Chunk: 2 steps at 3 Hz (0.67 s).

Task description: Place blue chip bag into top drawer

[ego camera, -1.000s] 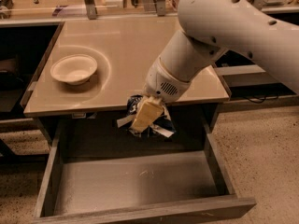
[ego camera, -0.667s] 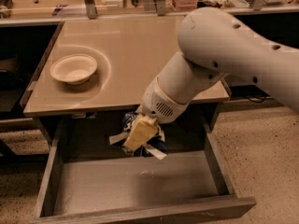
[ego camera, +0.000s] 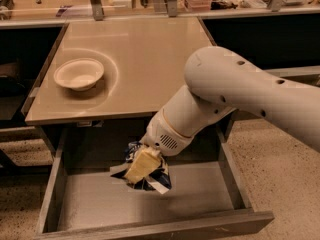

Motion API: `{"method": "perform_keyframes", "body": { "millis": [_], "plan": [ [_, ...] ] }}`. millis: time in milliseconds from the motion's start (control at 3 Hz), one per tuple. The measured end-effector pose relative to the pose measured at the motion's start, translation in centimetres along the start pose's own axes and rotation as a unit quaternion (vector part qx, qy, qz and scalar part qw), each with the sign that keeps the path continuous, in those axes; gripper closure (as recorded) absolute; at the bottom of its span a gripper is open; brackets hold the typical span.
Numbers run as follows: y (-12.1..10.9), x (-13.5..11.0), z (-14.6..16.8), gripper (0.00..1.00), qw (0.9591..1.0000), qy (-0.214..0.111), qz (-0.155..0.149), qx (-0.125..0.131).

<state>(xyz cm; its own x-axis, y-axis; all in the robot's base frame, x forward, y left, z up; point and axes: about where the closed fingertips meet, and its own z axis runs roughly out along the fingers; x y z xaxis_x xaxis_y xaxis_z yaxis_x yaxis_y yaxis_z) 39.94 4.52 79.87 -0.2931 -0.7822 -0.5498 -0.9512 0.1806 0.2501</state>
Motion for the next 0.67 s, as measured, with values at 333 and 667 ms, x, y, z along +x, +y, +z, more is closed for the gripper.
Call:
{"method": "perform_keyframes", "body": {
  "millis": [333,667],
  "plan": [
    [0.0,0.0,0.0,1.0,1.0,0.0,0.0,0.0],
    [-0.5,-0.1,2.7,1.0,0.9996,-0.025,0.001,-0.008]
  ]
}}
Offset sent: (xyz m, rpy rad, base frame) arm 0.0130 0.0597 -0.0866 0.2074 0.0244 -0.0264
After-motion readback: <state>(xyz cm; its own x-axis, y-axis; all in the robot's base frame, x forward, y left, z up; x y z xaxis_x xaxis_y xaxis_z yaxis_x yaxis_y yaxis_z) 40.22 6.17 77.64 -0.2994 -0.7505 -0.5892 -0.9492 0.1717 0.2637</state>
